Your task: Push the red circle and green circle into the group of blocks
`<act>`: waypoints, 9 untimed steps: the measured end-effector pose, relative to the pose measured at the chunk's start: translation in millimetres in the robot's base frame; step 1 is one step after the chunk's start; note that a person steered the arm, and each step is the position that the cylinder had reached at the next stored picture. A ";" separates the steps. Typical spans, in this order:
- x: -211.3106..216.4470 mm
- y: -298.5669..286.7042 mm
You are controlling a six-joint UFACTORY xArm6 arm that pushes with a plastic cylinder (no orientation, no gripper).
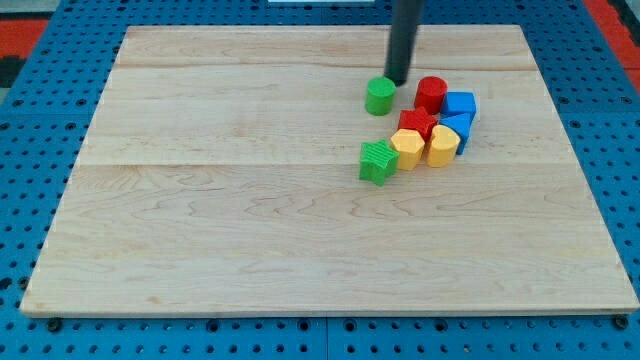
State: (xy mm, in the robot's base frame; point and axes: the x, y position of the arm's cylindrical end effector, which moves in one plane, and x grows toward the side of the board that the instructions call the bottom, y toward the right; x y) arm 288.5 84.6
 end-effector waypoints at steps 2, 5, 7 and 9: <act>55.8 27.3; -14.3 87.6; 57.9 57.4; -8.5 9.4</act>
